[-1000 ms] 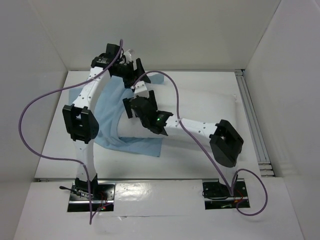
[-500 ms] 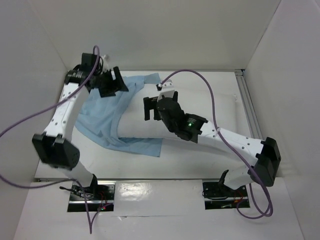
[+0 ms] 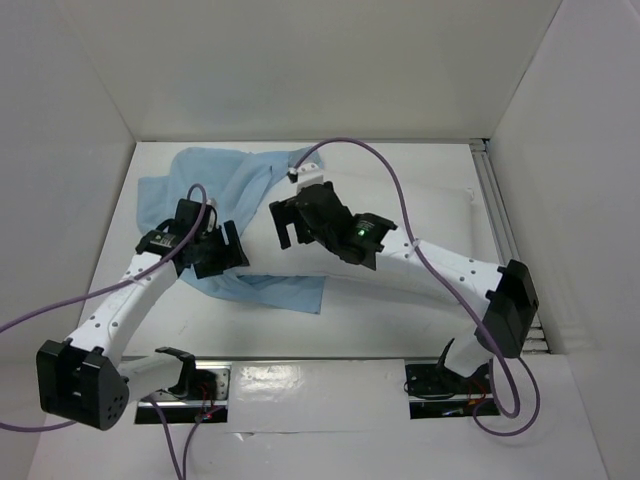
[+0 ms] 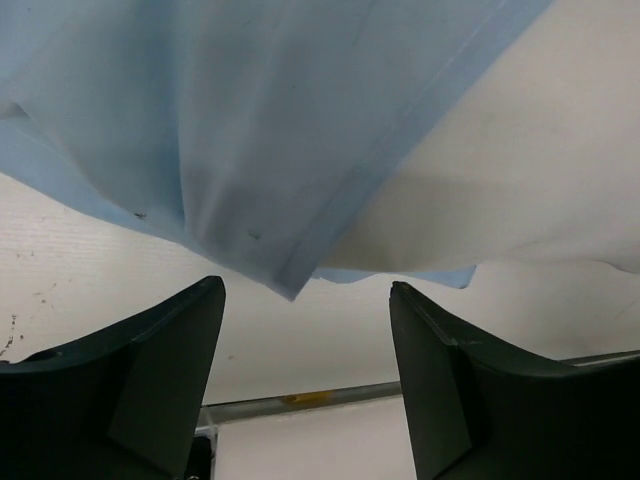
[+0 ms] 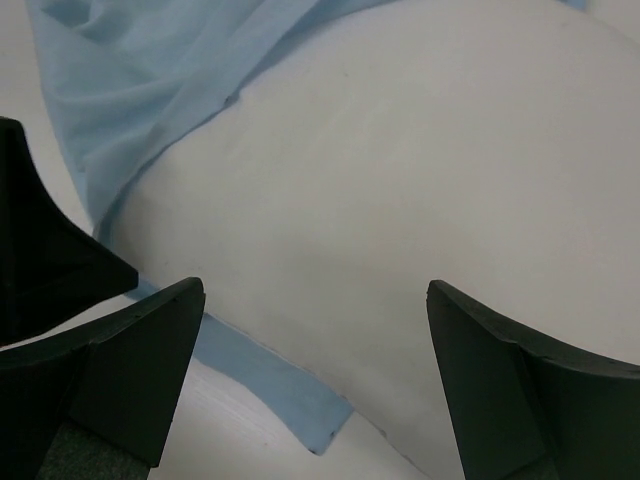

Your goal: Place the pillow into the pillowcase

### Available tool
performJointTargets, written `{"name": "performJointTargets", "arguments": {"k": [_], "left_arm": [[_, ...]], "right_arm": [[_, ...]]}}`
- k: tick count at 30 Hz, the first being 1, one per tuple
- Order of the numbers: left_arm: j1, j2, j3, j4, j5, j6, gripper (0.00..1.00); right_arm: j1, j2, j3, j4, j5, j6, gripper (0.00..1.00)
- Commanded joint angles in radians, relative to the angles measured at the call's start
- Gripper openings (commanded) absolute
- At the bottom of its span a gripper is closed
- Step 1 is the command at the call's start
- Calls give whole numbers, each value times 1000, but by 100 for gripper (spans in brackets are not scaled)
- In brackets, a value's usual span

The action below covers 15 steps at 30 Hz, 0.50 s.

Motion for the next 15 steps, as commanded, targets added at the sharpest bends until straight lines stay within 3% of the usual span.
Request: {"name": "performJointTargets", "arguments": {"k": [1,6,10,11,13,15], "left_arm": [[-8,-41,-31,140,-66,-62,79],[-8,5,-31,167,-100,-62,65],[-8,38,-19,167,-41,-51,27],[-8,38,-19,167,-27,-51,12],[-8,38,-9,167,-2,-40,0],[-8,38,1,167,22,-28,0]], "right_arm": [[-5,47,87,-84,-116,-55,99],[-5,78,96,-104,-159,-64,99],[-5,150,116,-122,-202,-64,99],[-5,167,116,-122,-202,-49,99],[-5,215,116,-101,-202,-38,99],[-26,253,153,-101,-193,-21,95]]}}
